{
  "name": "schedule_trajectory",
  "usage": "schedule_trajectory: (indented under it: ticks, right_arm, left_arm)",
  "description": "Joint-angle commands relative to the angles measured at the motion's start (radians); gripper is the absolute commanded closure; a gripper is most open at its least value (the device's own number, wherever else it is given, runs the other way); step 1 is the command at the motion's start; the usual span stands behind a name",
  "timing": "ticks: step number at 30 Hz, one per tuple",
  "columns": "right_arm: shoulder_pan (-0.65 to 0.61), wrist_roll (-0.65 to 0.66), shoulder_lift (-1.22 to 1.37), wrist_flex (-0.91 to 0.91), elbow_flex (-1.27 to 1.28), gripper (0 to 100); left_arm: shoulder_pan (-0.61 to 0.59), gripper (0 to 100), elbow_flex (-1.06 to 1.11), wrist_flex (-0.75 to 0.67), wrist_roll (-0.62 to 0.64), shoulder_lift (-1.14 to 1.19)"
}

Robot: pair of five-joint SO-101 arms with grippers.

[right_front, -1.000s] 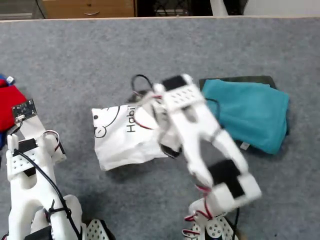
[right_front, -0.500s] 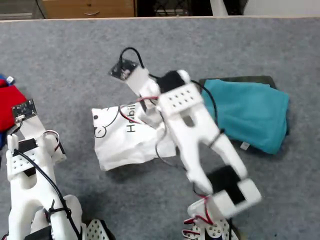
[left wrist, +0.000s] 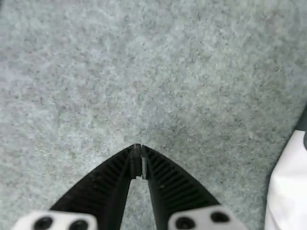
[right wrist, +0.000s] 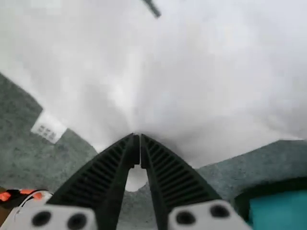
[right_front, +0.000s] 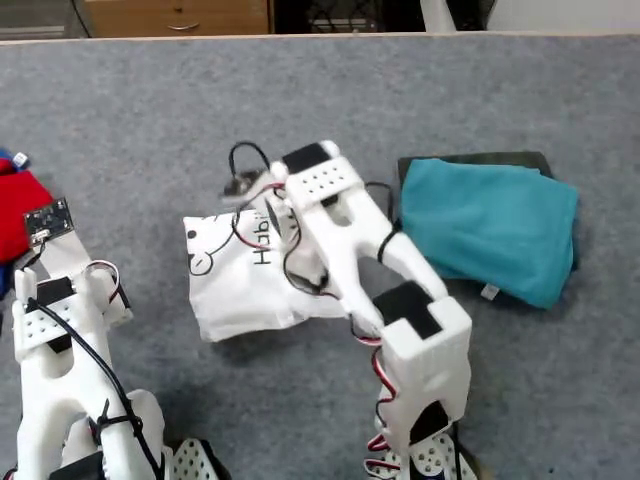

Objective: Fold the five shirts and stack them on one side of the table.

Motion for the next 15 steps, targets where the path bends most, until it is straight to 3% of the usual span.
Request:
schedule_trajectory:
  ticks: [1, 5, 9, 15]
  right_arm:
    - [0.032, 0.044, -0.154, -0.015, 0.147, 98.5]
    - [0.100, 0.107, -0.294, -0.152, 0.305, 98.5]
    - [0.152, 0.089, -0.318, -0.338, 0.366, 98.5]
    - [0.172, 0.028, -0.374, -0.249, 0.107, 98.5]
  left_arm:
    - [0.008, 97, -0.002, -0.012, 0.005, -0.023]
    - [0.013, 97, -0.004, -0.011, 0.005, -0.023]
    - [0.084, 97, -0.033, -0.002, 0.000, -0.026]
    - [0.243, 97, -0.286, 0.216, -0.075, -0.175]
